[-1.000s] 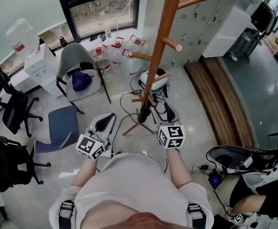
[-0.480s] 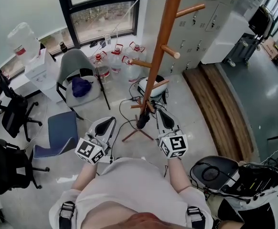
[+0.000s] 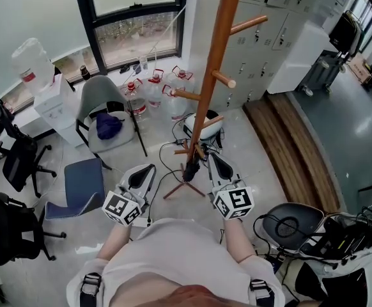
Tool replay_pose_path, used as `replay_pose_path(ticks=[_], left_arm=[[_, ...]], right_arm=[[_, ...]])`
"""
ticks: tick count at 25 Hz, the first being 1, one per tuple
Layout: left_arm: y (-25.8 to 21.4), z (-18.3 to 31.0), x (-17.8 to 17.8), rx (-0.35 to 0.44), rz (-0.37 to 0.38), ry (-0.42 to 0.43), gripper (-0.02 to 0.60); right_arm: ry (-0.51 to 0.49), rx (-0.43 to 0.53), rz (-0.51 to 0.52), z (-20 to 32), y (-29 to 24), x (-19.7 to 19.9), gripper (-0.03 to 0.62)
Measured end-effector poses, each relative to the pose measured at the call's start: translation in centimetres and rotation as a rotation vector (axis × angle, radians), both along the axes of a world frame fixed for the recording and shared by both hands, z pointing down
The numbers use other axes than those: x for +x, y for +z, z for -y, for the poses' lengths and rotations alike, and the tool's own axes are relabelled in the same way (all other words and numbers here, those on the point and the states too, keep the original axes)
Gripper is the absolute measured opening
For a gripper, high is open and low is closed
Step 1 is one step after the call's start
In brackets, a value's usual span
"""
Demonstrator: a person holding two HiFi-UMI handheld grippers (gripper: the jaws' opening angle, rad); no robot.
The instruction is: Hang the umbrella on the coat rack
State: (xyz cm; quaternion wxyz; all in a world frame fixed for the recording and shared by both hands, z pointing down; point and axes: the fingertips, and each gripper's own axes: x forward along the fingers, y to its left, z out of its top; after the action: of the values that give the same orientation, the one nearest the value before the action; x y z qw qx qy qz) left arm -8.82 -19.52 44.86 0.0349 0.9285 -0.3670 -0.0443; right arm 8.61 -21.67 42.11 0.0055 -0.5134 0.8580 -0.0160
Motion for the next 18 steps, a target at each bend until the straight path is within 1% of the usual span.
replay_pose_path(ticks=[8, 18], left_arm=[[-0.4, 0.3, 0.0, 0.008, -0.008, -0.007, 0.011], [-0.4, 0.9, 0.2, 0.011, -0.004, 0.000, 0.011]], right_arm=[[-0.001, -0.019, -0.046, 0.3, 0.8, -0.7, 0.008], [-0.023, -0.038, -0.037, 0.7, 1.2, -1.7, 0.008]])
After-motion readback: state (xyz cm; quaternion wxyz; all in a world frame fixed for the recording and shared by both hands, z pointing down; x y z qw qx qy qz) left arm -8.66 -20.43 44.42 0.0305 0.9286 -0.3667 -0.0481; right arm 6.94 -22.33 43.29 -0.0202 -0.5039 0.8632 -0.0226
